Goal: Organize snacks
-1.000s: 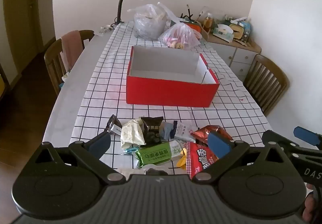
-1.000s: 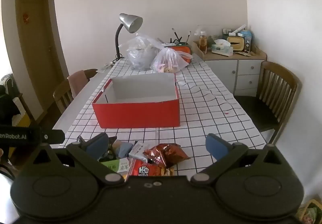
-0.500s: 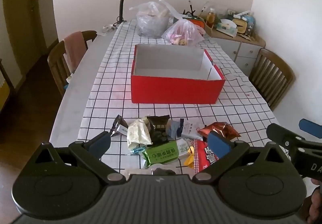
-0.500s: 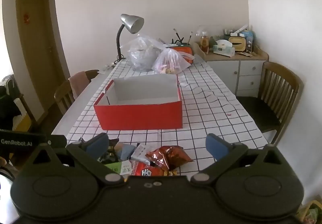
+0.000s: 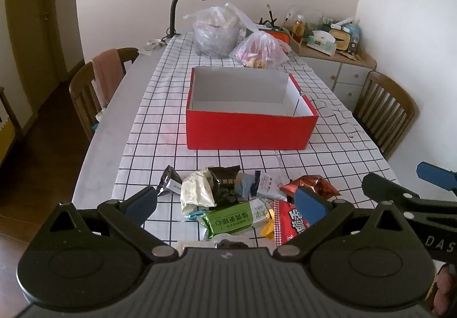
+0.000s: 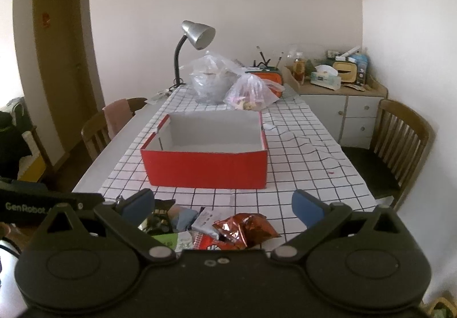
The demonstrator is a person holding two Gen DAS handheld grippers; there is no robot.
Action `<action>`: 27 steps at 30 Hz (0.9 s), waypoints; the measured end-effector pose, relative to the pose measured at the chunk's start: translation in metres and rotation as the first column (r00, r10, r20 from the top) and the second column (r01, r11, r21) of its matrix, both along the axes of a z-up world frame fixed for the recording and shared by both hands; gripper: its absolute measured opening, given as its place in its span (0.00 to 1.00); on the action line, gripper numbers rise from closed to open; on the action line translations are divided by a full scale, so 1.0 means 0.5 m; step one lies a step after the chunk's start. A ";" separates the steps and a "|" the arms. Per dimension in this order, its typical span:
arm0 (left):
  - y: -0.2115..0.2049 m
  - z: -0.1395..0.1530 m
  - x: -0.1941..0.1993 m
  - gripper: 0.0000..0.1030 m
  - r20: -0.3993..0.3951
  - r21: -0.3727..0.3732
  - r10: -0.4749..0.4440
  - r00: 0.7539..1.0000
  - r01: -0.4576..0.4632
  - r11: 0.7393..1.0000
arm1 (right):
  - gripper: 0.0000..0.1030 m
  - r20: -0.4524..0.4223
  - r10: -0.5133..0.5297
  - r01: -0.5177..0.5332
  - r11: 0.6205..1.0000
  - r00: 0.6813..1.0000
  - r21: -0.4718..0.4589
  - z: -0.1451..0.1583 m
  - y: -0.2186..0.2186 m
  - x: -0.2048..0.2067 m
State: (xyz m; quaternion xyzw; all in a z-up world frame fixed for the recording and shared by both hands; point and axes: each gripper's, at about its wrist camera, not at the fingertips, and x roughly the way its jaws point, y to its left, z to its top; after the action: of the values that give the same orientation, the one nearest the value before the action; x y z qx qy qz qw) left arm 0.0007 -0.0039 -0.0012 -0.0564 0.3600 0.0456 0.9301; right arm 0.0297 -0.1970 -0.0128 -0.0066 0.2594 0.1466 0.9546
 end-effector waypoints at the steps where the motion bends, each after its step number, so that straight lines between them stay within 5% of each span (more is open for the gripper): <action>1: -0.001 0.000 -0.001 1.00 0.000 0.000 0.000 1.000 0.000 1.000 | 1.00 -0.001 0.005 -0.005 1.000 1.000 0.000 0.001 0.000 -0.001; 27: -0.003 -0.001 -0.021 1.00 -0.013 -0.013 0.002 1.000 -0.002 1.000 | 1.00 -0.013 0.020 -0.020 1.000 1.000 0.003 -0.002 0.001 -0.009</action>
State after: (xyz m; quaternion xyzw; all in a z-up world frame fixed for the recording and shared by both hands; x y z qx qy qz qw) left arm -0.0097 -0.0055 -0.0016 -0.0627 0.3663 0.0444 0.9273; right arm 0.0250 -0.1964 -0.0140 -0.0066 0.2654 0.1567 0.9513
